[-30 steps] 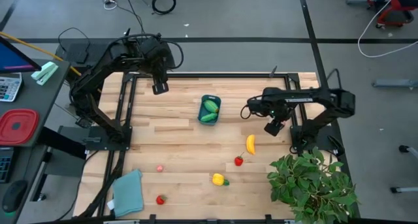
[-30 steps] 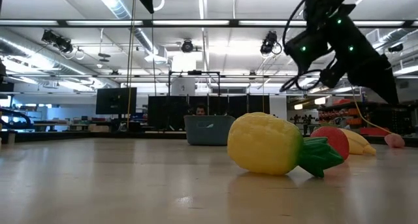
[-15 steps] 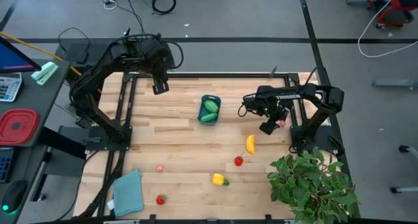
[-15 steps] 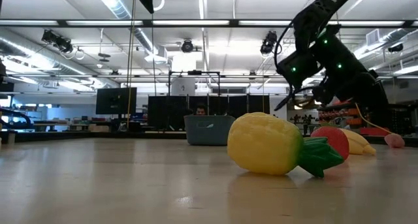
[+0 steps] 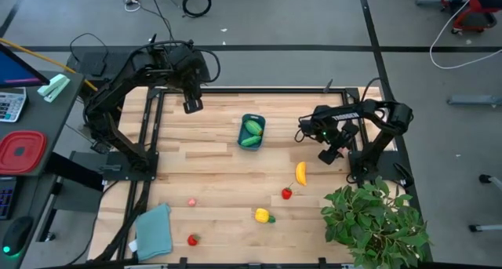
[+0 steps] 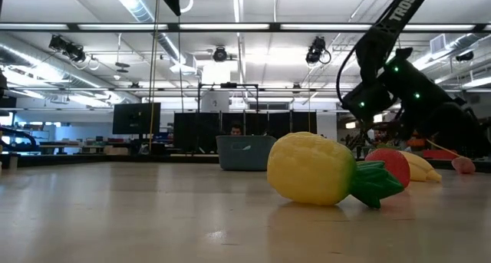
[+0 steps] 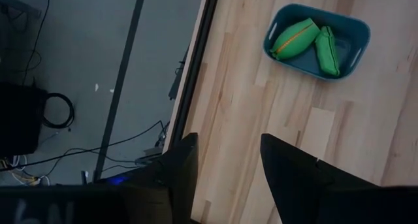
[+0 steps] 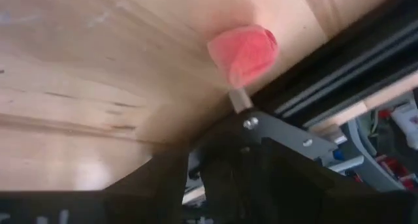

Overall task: Pick and placing Produce into tupperware
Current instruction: Put the top pink peach into the blue bin

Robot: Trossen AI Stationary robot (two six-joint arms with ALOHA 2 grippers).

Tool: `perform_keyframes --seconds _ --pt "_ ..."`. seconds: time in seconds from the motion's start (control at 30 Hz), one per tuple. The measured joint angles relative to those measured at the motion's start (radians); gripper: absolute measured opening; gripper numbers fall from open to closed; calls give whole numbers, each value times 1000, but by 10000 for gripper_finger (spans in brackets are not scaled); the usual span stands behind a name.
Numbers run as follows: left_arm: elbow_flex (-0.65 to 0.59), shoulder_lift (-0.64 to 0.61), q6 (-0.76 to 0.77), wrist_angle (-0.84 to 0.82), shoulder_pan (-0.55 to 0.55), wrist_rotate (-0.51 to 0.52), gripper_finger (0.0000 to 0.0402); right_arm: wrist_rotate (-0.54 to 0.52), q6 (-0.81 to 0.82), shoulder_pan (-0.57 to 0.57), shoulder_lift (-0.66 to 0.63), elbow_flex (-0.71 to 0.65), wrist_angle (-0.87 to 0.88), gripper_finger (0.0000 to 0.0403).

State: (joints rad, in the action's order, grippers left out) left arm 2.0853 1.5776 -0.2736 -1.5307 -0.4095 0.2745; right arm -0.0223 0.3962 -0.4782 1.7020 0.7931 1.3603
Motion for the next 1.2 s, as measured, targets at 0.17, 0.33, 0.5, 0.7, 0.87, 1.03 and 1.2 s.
perform_keyframes --seconds 0.17,0.33,0.5,0.7,0.87,1.03,1.2 --pt "0 0 0 0 0 0 172 -8 -14 0 0 15 -65 199" --pt "0 0 -1 0 0 0 173 -28 -34 -3 0 14 -74 199" --pt "0 0 -1 0 0 0 173 -32 -34 -4 -1 7 -88 199" --pt "0 0 0 0 0 0 172 -82 -34 -4 -1 7 -121 199" --pt "0 0 0 0 0 0 173 -84 -25 -4 -1 7 -122 199" --pt "0 0 0 0 0 0 172 -129 -23 -6 -1 7 -126 199" --pt "0 0 0 0 0 0 173 -138 -15 -18 -1 7 -129 199"
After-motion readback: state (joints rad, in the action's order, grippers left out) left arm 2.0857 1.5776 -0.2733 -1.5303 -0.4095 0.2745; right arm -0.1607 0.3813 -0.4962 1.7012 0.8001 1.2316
